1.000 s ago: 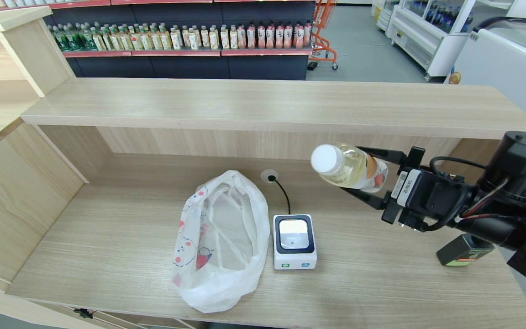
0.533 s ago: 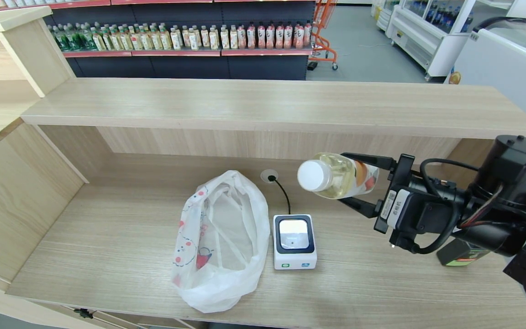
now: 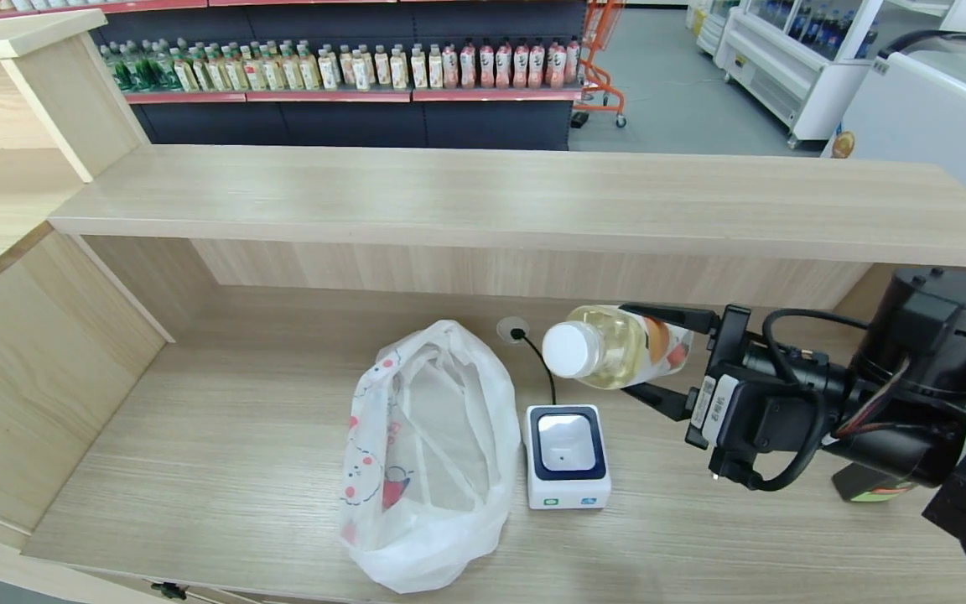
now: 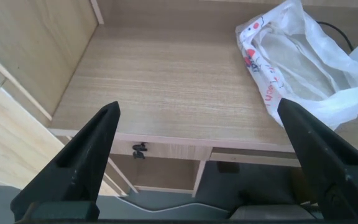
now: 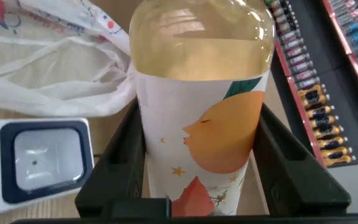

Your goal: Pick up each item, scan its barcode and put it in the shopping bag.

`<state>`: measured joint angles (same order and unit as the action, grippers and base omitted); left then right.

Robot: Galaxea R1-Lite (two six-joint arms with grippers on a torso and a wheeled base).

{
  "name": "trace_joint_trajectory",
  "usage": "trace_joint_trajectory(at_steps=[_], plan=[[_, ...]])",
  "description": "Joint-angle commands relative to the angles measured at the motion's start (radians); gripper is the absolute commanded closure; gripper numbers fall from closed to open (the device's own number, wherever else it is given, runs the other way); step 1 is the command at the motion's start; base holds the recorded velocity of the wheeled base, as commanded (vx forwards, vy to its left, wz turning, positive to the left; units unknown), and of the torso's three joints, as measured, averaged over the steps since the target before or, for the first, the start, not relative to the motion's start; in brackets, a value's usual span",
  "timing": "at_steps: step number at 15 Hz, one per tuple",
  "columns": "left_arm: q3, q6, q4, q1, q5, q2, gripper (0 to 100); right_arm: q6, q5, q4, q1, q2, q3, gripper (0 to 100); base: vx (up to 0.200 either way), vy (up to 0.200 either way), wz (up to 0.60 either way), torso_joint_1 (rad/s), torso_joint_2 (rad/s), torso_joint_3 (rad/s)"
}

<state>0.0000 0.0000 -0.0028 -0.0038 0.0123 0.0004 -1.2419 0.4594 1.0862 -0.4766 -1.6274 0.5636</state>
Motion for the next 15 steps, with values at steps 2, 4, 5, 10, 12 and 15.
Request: trace_joint_trajectory(at_steps=[2, 4, 5, 10, 12, 15], plan=[[0.0, 0.002, 0.0, 0.001, 0.0, 0.0, 0, -0.008, 0.007, 0.006, 0.003, -0.015, -0.025, 100, 0.0, 0.2, 0.0, 0.0, 0.0, 0.012], [0.0, 0.003, 0.0, 0.001, 0.0, 0.0, 0, -0.033, 0.041, 0.006, 0.012, -0.048, -0.024, 100, 0.0, 0.2, 0.0, 0.0, 0.0, 0.007], [0.0, 0.005, 0.0, 0.001, 0.0, 0.0, 0, -0.042, 0.05, 0.006, 0.023, -0.061, -0.024, 100, 0.0, 0.2, 0.0, 0.017, 0.0, 0.002], [0.0, 0.003, 0.0, 0.001, 0.0, 0.0, 0, -0.11, 0.091, 0.006, 0.076, -0.137, -0.022, 100, 0.0, 0.0, 0.0, 0.0, 0.0, 0.0], [0.0, 0.003, 0.0, 0.001, 0.0, 0.0, 0, -0.148, 0.102, 0.009, 0.076, -0.166, -0.013, 100, 0.0, 0.0, 0.0, 0.0, 0.0, 0.0], [0.0, 0.003, 0.0, 0.001, 0.0, 0.0, 0, -0.191, 0.108, 0.015, 0.087, -0.196, -0.022, 100, 0.0, 0.0, 0.0, 0.0, 0.0, 0.0]])
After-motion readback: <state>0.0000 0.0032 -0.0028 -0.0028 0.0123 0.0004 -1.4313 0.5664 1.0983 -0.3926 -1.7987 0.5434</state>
